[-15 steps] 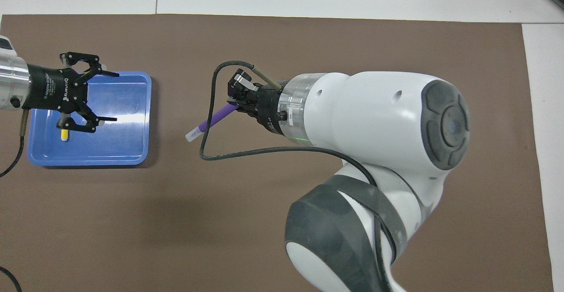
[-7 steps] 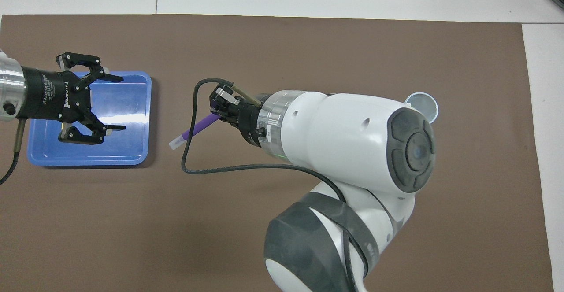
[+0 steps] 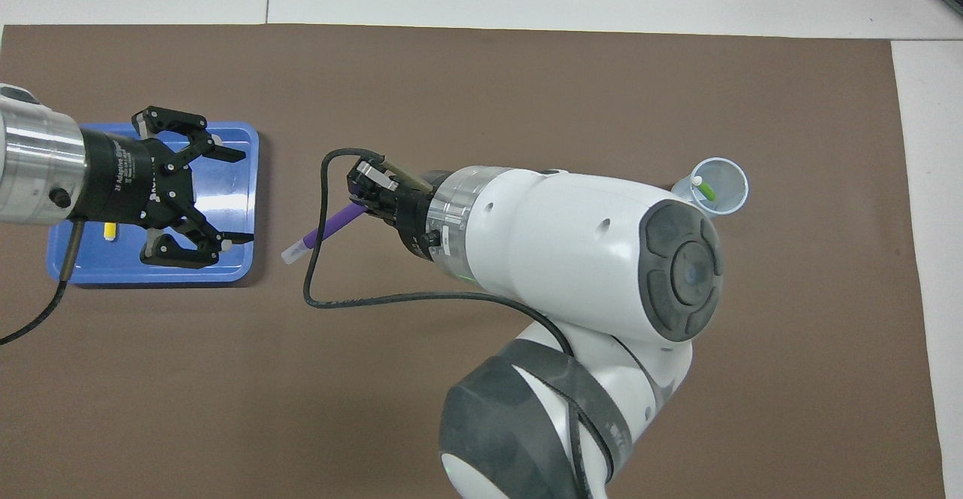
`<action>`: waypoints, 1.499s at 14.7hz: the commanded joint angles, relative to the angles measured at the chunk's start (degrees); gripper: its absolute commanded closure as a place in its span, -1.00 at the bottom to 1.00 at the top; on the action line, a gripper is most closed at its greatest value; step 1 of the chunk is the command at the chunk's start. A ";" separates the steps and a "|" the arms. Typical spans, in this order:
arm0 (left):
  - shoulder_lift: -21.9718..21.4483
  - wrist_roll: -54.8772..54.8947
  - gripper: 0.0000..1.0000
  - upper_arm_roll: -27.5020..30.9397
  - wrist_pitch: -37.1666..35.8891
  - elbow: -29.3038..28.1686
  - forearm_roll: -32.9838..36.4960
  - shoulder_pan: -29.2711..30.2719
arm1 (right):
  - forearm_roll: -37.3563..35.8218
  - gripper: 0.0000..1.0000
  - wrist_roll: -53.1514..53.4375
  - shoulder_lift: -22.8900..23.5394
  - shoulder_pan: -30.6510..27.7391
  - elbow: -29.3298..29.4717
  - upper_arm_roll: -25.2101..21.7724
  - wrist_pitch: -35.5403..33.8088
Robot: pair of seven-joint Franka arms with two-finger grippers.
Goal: Right arm passes pens to left for tray arrangement
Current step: 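Carry the purple pen toward the left gripper while the left gripper reaches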
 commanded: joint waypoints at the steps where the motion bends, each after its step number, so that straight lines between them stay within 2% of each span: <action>1: -2.61 -3.53 -0.92 0.59 -2.50 -1.07 -1.02 -1.05 | 1.25 1.00 0.74 -0.28 -0.38 -0.89 0.55 1.61; 4: -4.72 -3.96 -0.89 0.94 -7.16 -1.42 -3.12 -0.96 | 1.25 1.00 0.74 -0.28 -0.38 -0.89 0.55 1.61; 8: -5.87 -9.23 -0.83 0.50 -1.30 -4.75 -3.31 -4.91 | 1.25 1.00 0.65 -0.19 -0.38 -0.89 0.55 1.61; 11: -8.41 -9.42 -0.83 0.41 5.12 -10.37 -3.39 -5.27 | 1.25 1.00 0.65 -0.19 -0.38 -0.89 0.55 1.61; 14: -8.68 -9.33 -0.82 0.41 5.49 -10.82 -5.58 -5.27 | 1.25 1.00 0.65 -0.19 -0.47 -0.89 0.55 1.61; 17: -8.68 -9.33 -0.70 0.41 5.66 -10.82 -7.61 -5.70 | 1.25 1.00 0.65 -0.19 -0.47 -0.89 0.55 1.61; 19: -8.77 -9.33 -0.46 0.41 6.10 -11.00 -8.23 -5.71 | 1.25 1.00 0.65 -0.19 -0.47 -0.89 0.55 1.52; 22: -8.77 -9.42 -0.45 0.41 7.33 -11.26 -8.40 -5.88 | 1.25 1.00 0.65 -0.19 -0.47 -0.89 0.55 1.52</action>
